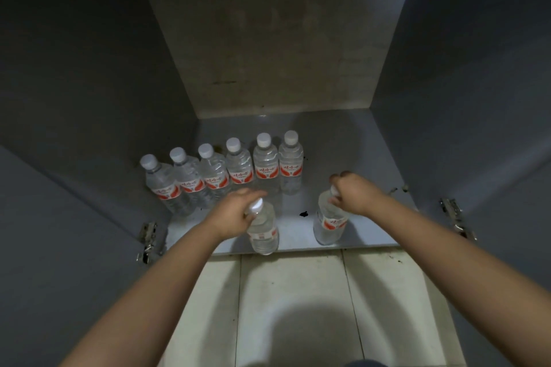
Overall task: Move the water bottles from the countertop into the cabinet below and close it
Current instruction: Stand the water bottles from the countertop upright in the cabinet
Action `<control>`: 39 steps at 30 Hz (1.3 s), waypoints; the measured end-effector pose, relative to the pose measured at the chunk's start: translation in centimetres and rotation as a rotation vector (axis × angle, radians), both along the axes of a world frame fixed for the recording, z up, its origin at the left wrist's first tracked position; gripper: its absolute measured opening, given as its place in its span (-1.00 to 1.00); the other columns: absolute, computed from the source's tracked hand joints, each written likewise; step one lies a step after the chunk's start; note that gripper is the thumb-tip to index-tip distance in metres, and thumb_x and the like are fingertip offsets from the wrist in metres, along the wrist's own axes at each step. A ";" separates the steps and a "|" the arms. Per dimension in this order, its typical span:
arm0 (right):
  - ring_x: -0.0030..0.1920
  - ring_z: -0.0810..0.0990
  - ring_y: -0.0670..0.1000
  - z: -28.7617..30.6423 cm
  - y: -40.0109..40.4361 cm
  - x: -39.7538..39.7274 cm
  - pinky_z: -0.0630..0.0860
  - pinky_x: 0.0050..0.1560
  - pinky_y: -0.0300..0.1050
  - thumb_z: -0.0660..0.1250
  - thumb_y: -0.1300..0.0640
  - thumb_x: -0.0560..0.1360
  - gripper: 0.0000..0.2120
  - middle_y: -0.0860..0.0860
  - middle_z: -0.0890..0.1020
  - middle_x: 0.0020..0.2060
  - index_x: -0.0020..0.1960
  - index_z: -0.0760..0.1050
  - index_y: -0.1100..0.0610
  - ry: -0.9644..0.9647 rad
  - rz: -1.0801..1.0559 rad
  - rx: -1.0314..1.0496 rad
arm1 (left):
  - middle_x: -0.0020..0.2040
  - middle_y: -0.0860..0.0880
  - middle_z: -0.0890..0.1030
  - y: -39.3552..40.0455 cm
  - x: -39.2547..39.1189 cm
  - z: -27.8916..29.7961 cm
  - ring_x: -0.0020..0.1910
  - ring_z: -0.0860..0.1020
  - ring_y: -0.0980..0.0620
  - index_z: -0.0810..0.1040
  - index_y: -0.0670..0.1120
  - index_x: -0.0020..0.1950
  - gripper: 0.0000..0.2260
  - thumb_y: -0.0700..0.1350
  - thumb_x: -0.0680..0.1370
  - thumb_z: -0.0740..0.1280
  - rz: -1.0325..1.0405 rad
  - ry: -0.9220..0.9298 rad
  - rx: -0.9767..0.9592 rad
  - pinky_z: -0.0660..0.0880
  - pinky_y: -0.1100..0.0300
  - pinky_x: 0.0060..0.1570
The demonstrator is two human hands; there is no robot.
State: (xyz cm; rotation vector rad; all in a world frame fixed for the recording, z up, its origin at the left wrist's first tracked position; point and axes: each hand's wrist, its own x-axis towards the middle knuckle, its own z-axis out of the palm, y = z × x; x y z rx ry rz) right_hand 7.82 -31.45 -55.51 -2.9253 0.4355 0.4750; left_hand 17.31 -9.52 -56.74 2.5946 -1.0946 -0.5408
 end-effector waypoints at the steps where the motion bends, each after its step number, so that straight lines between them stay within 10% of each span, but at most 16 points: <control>1: 0.13 0.52 0.26 0.0 -0.1 0.0 0.49 0.06 0.01 0.23 0.09 0.54 -0.65 0.27 0.48 0.16 0.21 0.36 0.30 -0.003 -0.007 -0.003 | 0.37 -0.13 0.42 0.1 0.1 0.0 0.36 0.39 -0.09 0.33 -0.08 0.44 -0.55 -0.24 0.55 0.29 0.001 -0.014 0.001 0.35 0.13 0.32; 12: 0.11 0.53 0.27 -0.5 0.5 -0.7 0.50 0.06 0.03 0.21 0.11 0.54 -0.65 0.27 0.46 0.16 0.26 0.33 0.26 -0.090 -0.073 0.033 | 0.21 -0.19 0.58 -3.5 -1.9 -1.0 0.20 0.53 -0.19 0.42 -0.22 0.24 -0.53 0.00 0.45 0.44 0.693 0.124 -0.301 0.49 0.06 0.10; 26: 0.18 0.49 0.17 -0.2 -3.1 -1.0 0.44 0.15 -0.07 0.29 0.18 0.50 -0.67 0.19 0.50 0.18 0.24 0.40 0.21 -0.134 -0.009 0.084 | 0.24 -0.14 0.53 -5.6 -1.2 1.0 0.21 0.52 -0.10 0.43 -0.14 0.28 -0.73 -0.20 0.58 0.22 -0.037 -0.175 0.149 0.48 0.06 0.20; 33: 0.28 0.42 0.17 -0.8 -6.7 1.2 0.41 0.21 -0.10 0.22 0.19 0.53 -0.60 0.19 0.44 0.25 0.35 0.32 0.15 -0.171 -0.075 0.019 | 0.26 -0.20 0.51 -13.4 -0.3 0.0 0.22 0.50 -0.15 0.42 -0.21 0.31 -0.72 -0.19 0.63 0.12 0.003 -0.162 0.074 0.37 0.38 -0.09; 39: 0.32 0.40 0.13 -2.1 -9.5 2.6 0.35 0.27 -0.14 0.21 0.23 0.53 -0.54 0.18 0.45 0.29 0.41 0.27 0.15 -0.328 -0.166 0.021 | 0.39 -0.24 0.34 -17.9 0.7 -0.1 0.40 0.33 -0.16 0.20 -0.23 0.46 -0.61 -0.31 0.61 0.09 0.064 -0.300 0.073 0.32 0.04 0.34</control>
